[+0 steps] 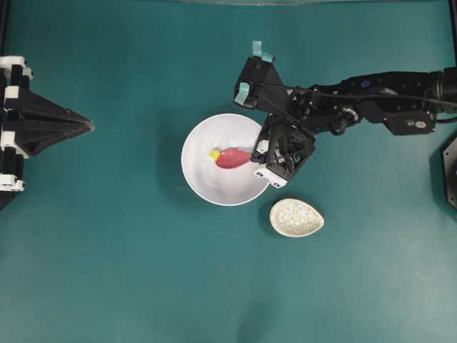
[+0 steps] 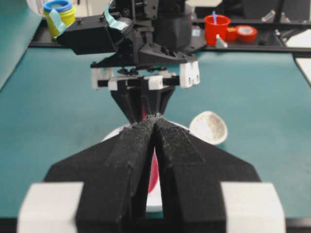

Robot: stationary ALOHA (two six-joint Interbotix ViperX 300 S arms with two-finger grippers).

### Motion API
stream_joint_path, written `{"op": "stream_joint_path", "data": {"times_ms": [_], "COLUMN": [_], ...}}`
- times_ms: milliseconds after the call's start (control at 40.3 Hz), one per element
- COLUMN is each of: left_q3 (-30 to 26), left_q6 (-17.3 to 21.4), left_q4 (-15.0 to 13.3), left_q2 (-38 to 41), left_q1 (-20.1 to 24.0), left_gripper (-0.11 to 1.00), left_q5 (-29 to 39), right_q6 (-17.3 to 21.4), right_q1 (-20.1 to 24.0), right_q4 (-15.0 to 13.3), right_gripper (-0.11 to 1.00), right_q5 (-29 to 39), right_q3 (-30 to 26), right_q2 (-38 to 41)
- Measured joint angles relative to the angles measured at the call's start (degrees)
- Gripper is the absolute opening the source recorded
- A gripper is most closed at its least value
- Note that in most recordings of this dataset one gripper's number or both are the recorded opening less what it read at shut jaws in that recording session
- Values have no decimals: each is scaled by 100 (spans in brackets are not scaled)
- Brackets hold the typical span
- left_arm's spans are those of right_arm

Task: Scoop the yellow hexagonal prism block from the bowl with a spoon using the right arm.
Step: 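Lower the spoon bowl into the white bowl and push under the yellow block, then raise the spoon with the yellow block resting on it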

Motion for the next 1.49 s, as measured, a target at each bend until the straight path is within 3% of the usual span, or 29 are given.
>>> {"op": "stream_joint_path", "data": {"times_ms": [1018,1490], "left_q3": [0,0], "left_q6": [0,0], "left_q4": [0,18], "left_q2": [0,0], "left_q1": [-9,0], "left_gripper": [5,5], "left_q5": [35,79], "right_q6": [-18,-18], "right_q1": [35,141], "right_q4": [0,-185], "right_gripper": [24,24], "right_q5": [-1213,-1556], "right_q3": [422,439], "right_q2": [0,0]}}
